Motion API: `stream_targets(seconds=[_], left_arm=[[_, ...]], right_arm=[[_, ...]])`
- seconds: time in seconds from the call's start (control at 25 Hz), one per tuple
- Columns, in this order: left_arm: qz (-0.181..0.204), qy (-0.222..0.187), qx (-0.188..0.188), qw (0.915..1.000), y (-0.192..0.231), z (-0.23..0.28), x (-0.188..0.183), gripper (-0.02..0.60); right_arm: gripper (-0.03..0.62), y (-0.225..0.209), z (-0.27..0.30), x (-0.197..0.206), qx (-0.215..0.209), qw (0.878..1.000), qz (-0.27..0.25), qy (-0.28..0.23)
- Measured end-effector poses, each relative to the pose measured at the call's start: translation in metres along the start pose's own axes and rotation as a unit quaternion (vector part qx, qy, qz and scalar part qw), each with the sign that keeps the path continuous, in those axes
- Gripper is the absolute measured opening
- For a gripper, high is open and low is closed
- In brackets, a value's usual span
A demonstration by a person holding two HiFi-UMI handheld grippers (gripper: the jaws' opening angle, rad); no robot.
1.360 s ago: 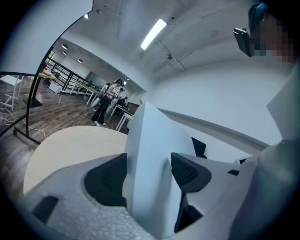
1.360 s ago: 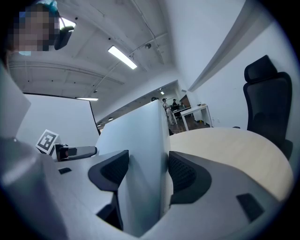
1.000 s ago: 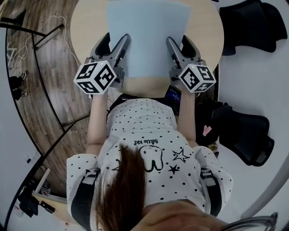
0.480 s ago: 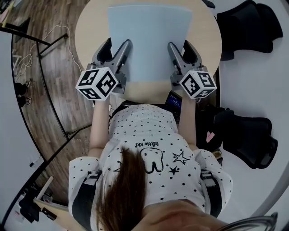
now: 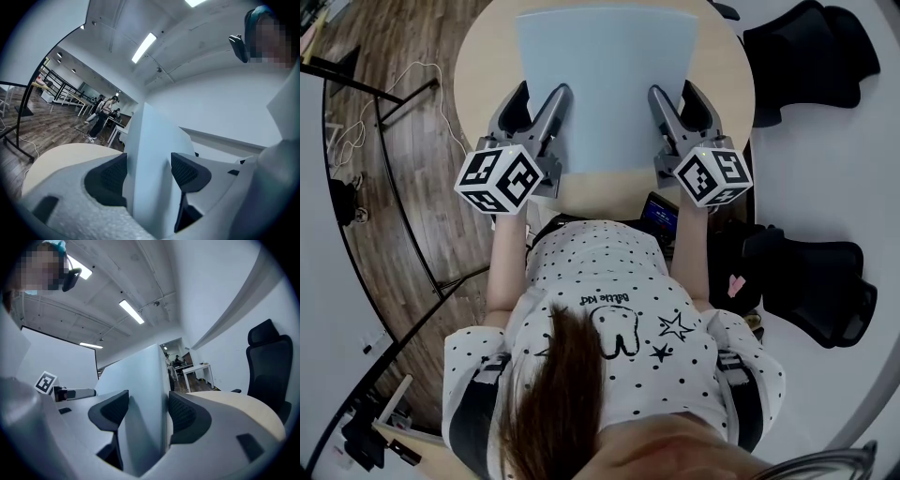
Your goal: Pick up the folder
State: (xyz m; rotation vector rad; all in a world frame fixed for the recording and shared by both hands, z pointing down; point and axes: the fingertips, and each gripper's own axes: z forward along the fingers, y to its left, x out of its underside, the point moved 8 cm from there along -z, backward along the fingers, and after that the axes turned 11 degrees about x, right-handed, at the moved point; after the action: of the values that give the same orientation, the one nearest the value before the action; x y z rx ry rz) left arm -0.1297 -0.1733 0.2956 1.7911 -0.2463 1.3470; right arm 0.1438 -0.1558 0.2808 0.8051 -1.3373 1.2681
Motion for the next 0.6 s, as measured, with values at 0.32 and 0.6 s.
stream_targets(seconds=[0.32,0.6], left_arm=[[0.011,-0.016,0.006,0.9998,-0.004,0.002,-0.013,0.290],[0.017,-0.036,0.014,0.9991,-0.013,-0.002,-0.022,0.290]], right_arm=[[0.262,0.004,-0.001,-0.011,-0.002,1.000,-0.009,-0.008],[0.261,0.009,-0.007,-0.024,-0.005,1.000,-0.012,-0.028]])
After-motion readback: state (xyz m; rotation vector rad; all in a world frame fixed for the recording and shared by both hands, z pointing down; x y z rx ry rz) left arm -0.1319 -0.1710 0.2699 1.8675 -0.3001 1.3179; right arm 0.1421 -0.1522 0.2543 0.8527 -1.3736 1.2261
